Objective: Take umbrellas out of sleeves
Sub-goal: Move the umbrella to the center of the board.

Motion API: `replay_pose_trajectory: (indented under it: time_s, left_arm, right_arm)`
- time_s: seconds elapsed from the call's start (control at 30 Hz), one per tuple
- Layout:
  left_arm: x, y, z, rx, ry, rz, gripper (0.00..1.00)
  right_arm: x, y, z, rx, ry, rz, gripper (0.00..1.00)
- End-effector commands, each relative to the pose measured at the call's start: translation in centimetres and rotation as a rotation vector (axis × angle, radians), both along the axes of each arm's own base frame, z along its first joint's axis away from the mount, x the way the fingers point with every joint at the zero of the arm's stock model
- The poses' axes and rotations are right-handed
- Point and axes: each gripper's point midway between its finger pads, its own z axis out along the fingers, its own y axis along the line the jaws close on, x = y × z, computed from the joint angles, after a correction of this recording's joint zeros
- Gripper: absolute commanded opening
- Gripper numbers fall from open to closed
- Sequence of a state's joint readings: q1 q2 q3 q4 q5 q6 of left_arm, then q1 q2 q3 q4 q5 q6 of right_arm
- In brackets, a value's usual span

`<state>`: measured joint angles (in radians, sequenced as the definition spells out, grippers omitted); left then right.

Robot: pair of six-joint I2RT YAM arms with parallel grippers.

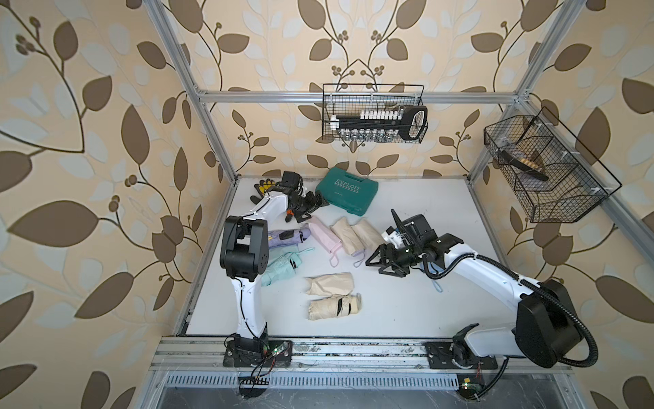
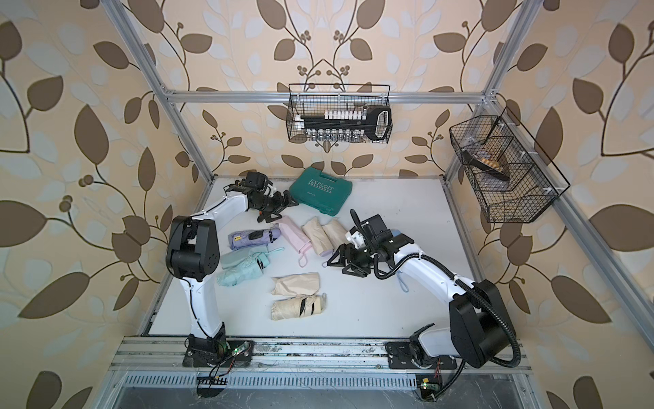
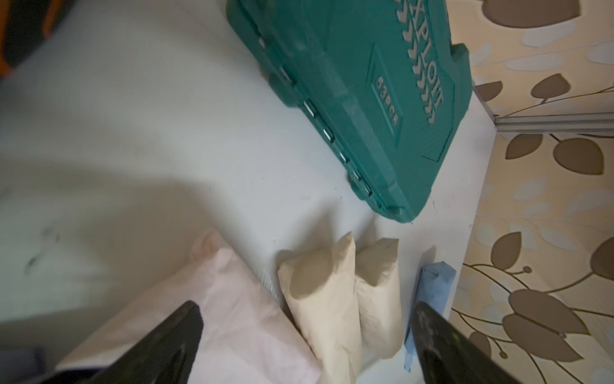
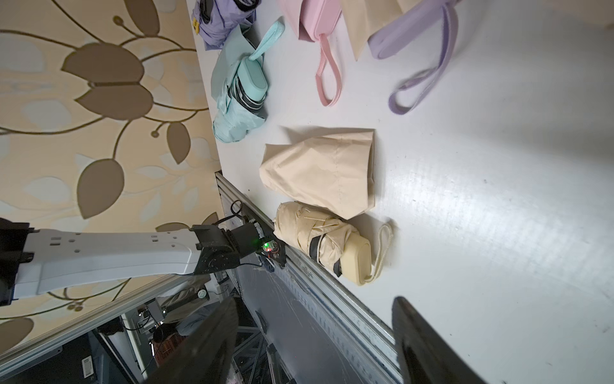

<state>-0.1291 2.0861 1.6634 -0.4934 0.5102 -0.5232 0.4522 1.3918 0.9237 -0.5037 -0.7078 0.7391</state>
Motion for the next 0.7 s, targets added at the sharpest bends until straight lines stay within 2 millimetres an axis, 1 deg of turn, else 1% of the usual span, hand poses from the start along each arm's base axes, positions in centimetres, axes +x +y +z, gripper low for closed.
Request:
replay_pose_trajectory:
  time_s: [0.0, 0.1, 0.17, 0.23, 0.33, 0.47, 0.6, 0.67]
  left_arm:
    - [1.8, 1.3, -0.3, 0.102, -0.035, -0.044, 0.99]
    - [2.8, 1.4, -1.7, 0.153, -0.021, -0.097, 0.98]
    - [2.7, 1.7, -3.0, 0.206, 0.005, -0.136, 0.97]
    - [2.4, 1.8, -3.8, 0.223, 0.02, -0.171, 0.94]
    - [1.3, 2.0, -5.1, 0.245, 0.066, -0.211, 0.88]
    - [-1.1, 2.3, -6.5, 0.255, 0.13, -0.239, 0.8]
    - [-2.8, 1.5, -6.6, 0.203, 0.138, -0.252, 0.7]
    - [-3.8, 0.9, -6.6, 0.193, 0.144, -0.272, 0.67]
  right_arm:
    - [0.5, 0.1, 1.1, 0.024, -0.003, 0.023, 0.74]
    - [0.9, -0.1, 1.2, 0.029, -0.002, 0.015, 0.74]
    - [1.3, -0.3, 1.1, 0.03, 0.002, 0.003, 0.74]
    - [1.4, -0.5, 1.1, 0.031, 0.001, -0.008, 0.74]
    - [1.7, -0.5, 0.8, 0.035, 0.006, -0.019, 0.74]
    - [2.1, -0.3, 0.5, 0.047, 0.011, -0.034, 0.73]
    - [2.3, -0.1, 0.2, 0.057, 0.016, -0.042, 0.73]
    - [2.4, -0.1, 0.2, 0.058, 0.015, -0.042, 0.73]
